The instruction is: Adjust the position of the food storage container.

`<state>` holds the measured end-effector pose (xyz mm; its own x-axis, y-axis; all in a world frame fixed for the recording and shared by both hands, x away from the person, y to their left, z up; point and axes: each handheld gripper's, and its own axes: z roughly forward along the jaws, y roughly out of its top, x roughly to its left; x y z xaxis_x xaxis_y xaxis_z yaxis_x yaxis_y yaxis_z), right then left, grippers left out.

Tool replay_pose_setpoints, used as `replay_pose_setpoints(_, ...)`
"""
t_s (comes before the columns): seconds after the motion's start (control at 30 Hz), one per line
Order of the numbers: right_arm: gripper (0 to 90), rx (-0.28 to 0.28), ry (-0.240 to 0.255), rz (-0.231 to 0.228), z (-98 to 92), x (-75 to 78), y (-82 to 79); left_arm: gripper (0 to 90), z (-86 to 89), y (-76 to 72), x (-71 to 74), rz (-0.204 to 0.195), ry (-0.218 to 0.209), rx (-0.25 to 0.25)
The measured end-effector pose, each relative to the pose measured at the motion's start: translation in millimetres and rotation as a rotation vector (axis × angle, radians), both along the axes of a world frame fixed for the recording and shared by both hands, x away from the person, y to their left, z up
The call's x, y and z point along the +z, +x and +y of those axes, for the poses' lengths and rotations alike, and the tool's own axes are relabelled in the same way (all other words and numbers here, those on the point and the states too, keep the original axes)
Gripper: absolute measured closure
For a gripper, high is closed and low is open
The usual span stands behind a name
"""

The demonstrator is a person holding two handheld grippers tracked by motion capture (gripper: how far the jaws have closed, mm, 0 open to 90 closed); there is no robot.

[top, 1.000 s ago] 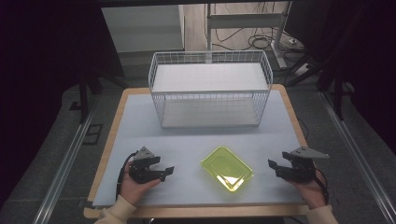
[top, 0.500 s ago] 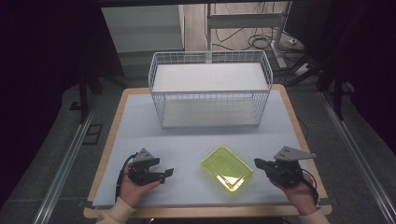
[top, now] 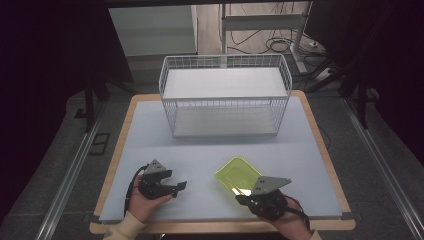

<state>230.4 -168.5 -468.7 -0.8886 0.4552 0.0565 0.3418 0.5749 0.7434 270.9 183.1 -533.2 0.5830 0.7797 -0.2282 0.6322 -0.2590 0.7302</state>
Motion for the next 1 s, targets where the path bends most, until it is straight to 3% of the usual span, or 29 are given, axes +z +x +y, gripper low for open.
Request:
replay_pose_setpoints(0.13, 90.0, 0.038, -0.058, 0.006, 10.3, -10.6, -3.8, 23.2, 0.4, -1.3, 0.7, -0.004, -0.002, 0.002)
replay_pose_setpoints(0.3, 90.0, 0.038, -0.098, 0.039, 11.4, -18.2, -3.3, 23.4, 0.6, -1.2, 0.2, -0.002, -0.012, 0.007)
replay_pose_setpoints(0.4, 90.0, 0.033, -0.135, 0.032, 12.3, -22.3, -2.0, 23.5, 0.5, -0.8, -0.1, 0.0, -0.008, 0.003)
replay_pose_setpoints(0.63, 90.0, -0.002, -0.149, 0.046, 6.5, -24.8, 1.9, 23.7, 1.0, -1.4, 0.4, -0.003, -0.009, 0.005)
replay_pose_setpoints(1.0, 90.0, -0.115, -0.174, 0.041, -26.8, -24.9, 15.9, 23.8, 1.6, -1.8, 1.1, -0.006, -0.005, -0.004)
